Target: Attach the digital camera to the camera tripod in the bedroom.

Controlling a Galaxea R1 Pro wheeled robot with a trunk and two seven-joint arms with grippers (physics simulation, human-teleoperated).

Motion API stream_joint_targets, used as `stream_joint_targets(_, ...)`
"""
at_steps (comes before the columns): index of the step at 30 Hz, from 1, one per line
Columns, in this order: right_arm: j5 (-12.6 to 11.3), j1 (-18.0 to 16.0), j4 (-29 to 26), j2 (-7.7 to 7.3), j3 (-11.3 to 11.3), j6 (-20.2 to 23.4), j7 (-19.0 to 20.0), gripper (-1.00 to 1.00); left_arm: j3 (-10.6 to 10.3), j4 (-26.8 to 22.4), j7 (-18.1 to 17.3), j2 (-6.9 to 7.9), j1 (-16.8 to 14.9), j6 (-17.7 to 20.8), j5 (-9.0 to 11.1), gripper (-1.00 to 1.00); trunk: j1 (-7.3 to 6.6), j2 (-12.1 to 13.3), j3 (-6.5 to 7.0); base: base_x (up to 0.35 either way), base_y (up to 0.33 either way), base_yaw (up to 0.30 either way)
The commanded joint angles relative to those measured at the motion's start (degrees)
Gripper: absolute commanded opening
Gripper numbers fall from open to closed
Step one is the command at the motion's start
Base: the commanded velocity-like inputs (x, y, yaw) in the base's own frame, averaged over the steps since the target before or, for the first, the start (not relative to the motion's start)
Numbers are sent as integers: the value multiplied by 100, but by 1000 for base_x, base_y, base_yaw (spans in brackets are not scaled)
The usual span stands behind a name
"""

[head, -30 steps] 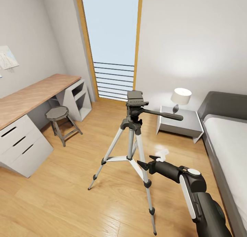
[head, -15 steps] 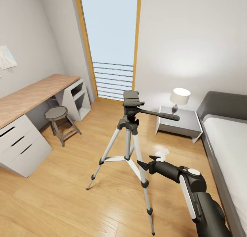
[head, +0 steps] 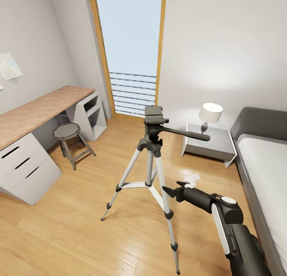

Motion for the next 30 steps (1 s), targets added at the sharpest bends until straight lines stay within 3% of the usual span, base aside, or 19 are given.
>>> stream_joint_targets(1, 31, -5, -7, 5, -22, 33, 48, 100, -47, -1, 11, 0, -3, -8, 38, -100, 3, -10, -9, 0, -1, 192)
stream_joint_targets(9, 34, -5, -7, 1, -36, 33, 67, 100, -47, -1, 11, 0, -3, -8, 38, -100, 3, -10, -9, 0, 0, 117)
stream_joint_targets(30, 43, -3, -14, 4, 29, -66, 52, 100, -47, -1, 11, -1, -3, -8, 38, -100, 3, -10, -9, 0, 0, 6)
